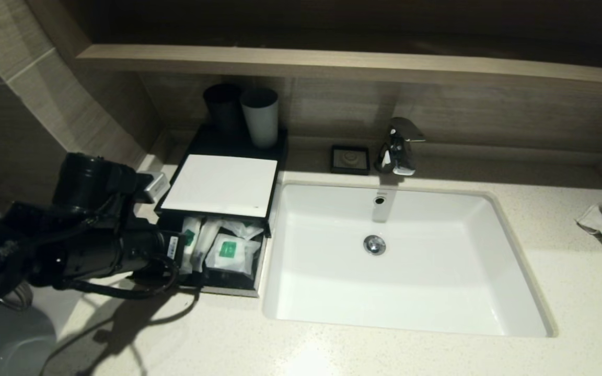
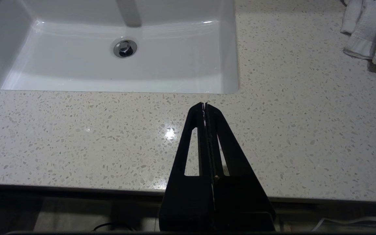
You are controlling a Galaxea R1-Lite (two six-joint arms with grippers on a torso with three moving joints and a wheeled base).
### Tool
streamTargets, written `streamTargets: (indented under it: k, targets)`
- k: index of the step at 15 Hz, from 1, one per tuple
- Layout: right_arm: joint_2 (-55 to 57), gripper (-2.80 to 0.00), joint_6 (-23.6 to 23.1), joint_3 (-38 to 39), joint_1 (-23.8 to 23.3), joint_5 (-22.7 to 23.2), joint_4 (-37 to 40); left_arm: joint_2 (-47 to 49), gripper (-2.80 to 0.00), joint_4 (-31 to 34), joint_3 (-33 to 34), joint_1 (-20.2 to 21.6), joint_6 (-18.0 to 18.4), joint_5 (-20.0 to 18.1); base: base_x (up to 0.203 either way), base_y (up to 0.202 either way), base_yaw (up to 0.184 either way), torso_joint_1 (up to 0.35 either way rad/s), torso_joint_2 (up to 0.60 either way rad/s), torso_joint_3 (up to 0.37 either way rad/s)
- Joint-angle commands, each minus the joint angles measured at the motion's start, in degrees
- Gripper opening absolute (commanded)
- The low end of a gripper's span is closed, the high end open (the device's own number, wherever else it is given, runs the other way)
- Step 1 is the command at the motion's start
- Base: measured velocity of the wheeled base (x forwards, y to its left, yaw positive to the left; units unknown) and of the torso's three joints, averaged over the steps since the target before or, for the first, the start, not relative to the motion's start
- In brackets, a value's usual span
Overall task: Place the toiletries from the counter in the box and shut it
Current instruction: Place the bathroom toiletry into the drawer
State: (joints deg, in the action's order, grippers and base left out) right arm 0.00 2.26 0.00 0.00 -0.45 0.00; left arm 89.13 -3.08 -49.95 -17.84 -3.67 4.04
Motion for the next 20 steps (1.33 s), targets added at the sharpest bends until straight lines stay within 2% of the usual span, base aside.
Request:
streamTargets:
  k: [1,4,11,19,20]
  targets:
    - [0.1,-2.8,0.0,0.0,0.0,0.0,0.0,1.0,-2.8,-0.1,-1.2,0.6,0.0,0.1,0.0,0.0,0.0,0.0,0.0,0.0]
    - [0.1,-2.8,0.0,0.0,0.0,0.0,0.0,2.0,-2.8,-0.6,-1.3,2.1,1.9,0.2,0.0,0.0,0.0,0.0,0.0,0.0]
    - [0.1,-2.8,0.0,0.0,0.0,0.0,0.0,3.7,-2.8,-4.3,-1.4,3.3,3.8,0.3,0.0,0.0,0.0,0.0,0.0,0.0]
    - [0.1,-2.8,0.0,0.0,0.0,0.0,0.0,3.5,-2.8,-5.8,-1.6,3.6,4.3,0.4,0.0,0.0,0.0,0.0,0.0,0.0]
    - [0.1,-2.8,0.0,0.0,0.0,0.0,0.0,3.2,0.0,-5.8,-1.6,3.6,4.3,0.4,0.0,0.0,0.0,0.0,0.0,0.0]
